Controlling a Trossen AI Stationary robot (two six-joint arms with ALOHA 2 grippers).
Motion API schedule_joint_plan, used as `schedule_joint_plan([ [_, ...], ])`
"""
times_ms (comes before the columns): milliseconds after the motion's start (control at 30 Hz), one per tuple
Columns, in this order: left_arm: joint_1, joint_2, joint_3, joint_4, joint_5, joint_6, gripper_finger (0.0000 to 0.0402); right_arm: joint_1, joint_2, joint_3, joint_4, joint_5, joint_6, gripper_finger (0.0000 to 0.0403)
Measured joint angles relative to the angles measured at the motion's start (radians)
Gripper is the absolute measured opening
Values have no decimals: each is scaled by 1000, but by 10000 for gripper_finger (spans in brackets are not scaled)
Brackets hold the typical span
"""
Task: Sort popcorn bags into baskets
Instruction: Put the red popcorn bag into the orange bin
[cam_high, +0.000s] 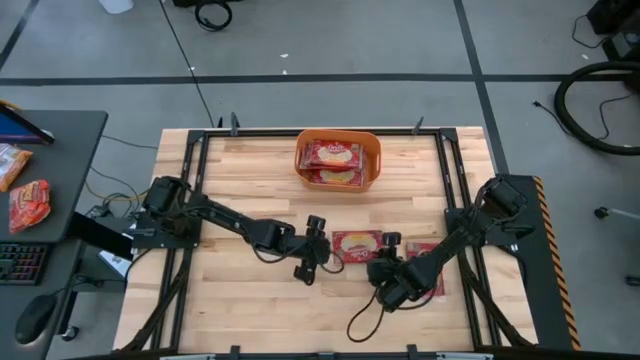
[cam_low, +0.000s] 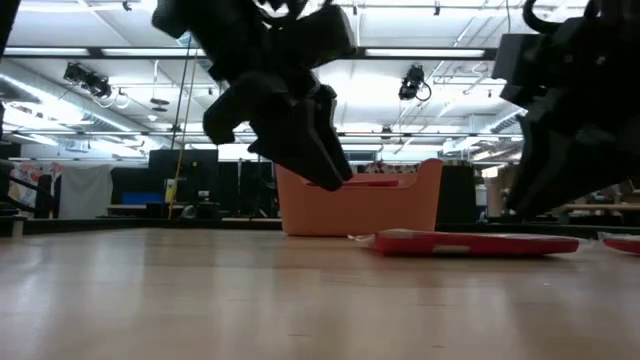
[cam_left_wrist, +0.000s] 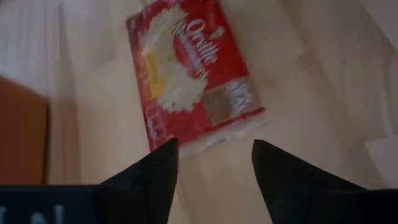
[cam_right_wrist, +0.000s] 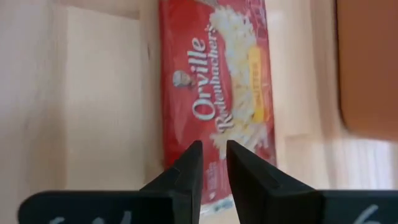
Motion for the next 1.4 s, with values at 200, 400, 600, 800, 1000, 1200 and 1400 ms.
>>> schedule_joint_plan([
  [200, -36, 0, -87, 180, -74, 220, 263, 22, 0, -17, -9, -50, 74, 84],
  [400, -37, 0, -157, 312, -110, 383, 262, 36, 0, -35, -9, -48, 108, 83],
  [600, -1, 14, -189, 406, -98, 426, 239, 42, 0, -35, -34, -36, 123, 84],
  [800, -3, 97, -159, 428, -94, 470, 233, 37, -2, -35, -54, -35, 130, 83],
  [1000, -17, 171, -118, 453, -162, 591, 233, 40, -17, -36, -87, -50, 151, 84],
  [1200, -14, 189, -119, 477, -160, 621, 233, 51, -54, -37, -110, -43, 174, 81],
  [1400, -13, 191, -120, 470, -145, 625, 233, 44, -56, -42, -91, -43, 186, 80],
])
